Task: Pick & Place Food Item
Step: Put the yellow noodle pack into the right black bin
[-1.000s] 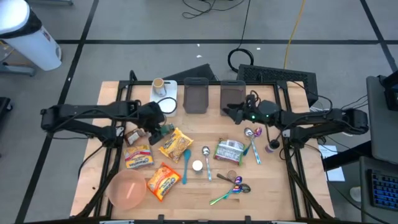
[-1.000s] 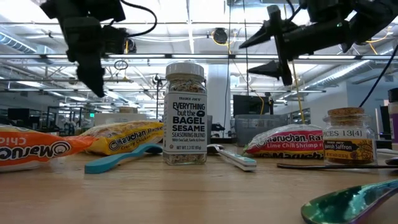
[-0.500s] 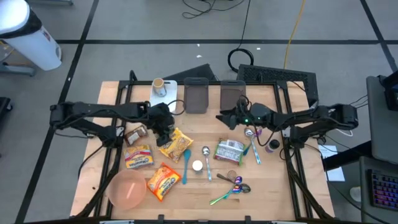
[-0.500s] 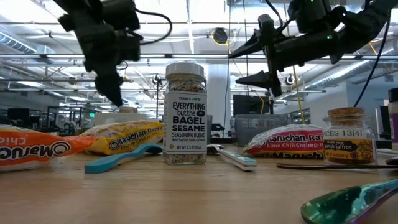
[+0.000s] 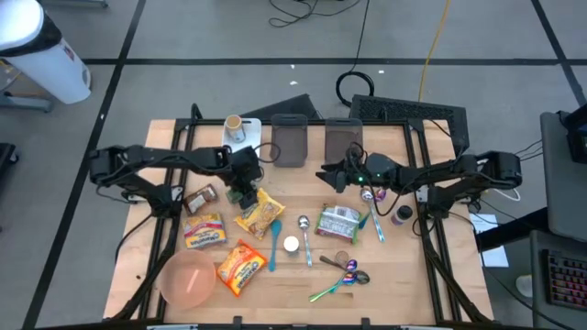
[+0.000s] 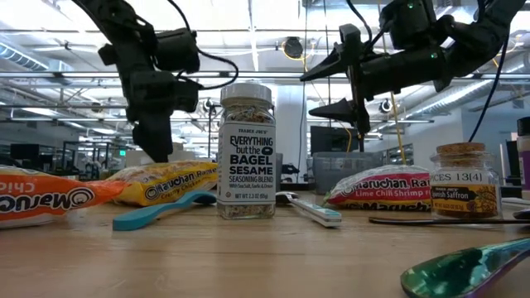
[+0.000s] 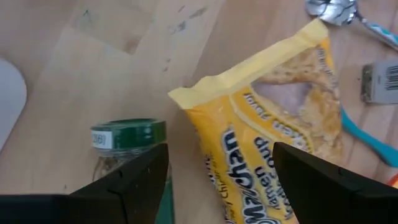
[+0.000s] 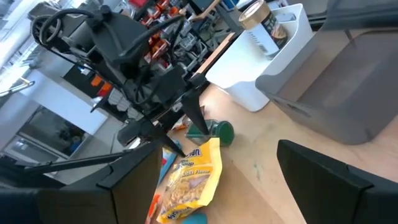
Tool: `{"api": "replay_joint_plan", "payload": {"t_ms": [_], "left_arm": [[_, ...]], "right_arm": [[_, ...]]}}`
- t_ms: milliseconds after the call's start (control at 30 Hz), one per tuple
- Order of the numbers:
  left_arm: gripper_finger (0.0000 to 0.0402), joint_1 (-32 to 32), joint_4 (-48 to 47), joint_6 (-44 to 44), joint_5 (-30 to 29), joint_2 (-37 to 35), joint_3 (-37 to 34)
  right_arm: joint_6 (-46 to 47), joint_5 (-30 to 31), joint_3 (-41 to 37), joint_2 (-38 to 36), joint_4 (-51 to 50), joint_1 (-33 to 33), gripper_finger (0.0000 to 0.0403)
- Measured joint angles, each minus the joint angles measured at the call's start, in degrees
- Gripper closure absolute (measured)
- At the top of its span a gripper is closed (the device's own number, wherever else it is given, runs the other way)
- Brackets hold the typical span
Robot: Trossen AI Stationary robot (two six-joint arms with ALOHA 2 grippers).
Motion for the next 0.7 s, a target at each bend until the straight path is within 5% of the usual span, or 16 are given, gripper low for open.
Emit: {"api": "replay_joint_plan", "payload": {"t_ms": [200,700], "left_arm": [[0.0117,0.4,0.9,0.1,1.7,1.8,0.0],[0.0233,0.4,3.1,-0.5,2.5,2.6,0.0]], "right_arm": [[-0.1,0.1,0.0,0.0,0.0,0.0,0.0090],[0.0,0.1,0.0,0.0,0.0,0.0,0.0090]]}}
